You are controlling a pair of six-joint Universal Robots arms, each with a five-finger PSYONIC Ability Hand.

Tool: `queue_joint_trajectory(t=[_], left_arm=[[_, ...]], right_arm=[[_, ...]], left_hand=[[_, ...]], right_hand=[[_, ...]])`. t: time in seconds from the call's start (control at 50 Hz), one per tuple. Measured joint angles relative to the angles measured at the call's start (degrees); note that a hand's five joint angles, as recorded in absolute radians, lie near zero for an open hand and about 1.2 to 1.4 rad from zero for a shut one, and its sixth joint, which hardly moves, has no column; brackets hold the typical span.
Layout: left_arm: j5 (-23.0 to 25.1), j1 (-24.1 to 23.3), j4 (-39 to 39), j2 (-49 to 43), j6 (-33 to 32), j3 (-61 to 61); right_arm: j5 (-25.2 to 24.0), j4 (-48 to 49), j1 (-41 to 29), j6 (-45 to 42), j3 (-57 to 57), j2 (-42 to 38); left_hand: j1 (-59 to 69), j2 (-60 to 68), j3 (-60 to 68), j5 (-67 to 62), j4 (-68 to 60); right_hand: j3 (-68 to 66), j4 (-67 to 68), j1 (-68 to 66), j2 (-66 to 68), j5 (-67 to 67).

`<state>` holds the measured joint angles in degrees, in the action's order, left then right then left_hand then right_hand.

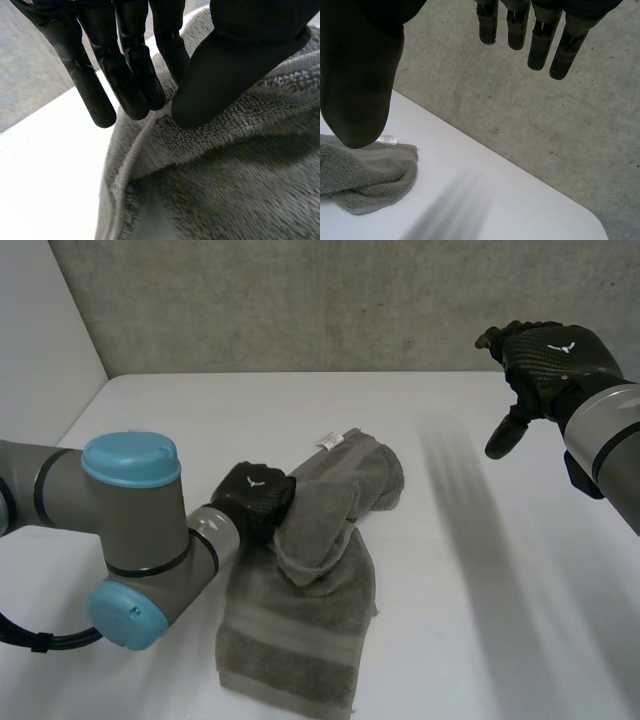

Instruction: Fold the laundry

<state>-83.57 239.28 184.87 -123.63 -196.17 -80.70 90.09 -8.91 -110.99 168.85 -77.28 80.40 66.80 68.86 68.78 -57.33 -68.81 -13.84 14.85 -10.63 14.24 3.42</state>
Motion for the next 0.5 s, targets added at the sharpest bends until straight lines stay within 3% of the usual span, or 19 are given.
queue_joint_trajectory(t=[0.16,0.3,0.5], left_arm=[[-4.94,0.62,0.19,7.74,1.98,0.16],[-7.25,2.49,0.02,19.60,7.68,0.34],[-6.93,4.14,-0.25,31.65,12.36,0.05]], right_arm=[[-0.09,0.60,-0.13,0.02,-0.20,-1.19],[-2.86,0.29,-0.19,1.14,-0.24,-3.47],[-17.37,-1.63,-2.26,17.64,-0.91,-11.50]], left_hand=[[0.55,0.76,0.81,-0.63,-0.78],[0.73,0.81,0.87,-0.96,-0.94],[0.80,0.83,0.88,-0.96,-0.96]], right_hand=[[0.00,0.00,0.00,0.00,0.00],[0.00,0.00,0.00,0.00,0.00],[0.00,0.00,0.00,0.00,0.00]])
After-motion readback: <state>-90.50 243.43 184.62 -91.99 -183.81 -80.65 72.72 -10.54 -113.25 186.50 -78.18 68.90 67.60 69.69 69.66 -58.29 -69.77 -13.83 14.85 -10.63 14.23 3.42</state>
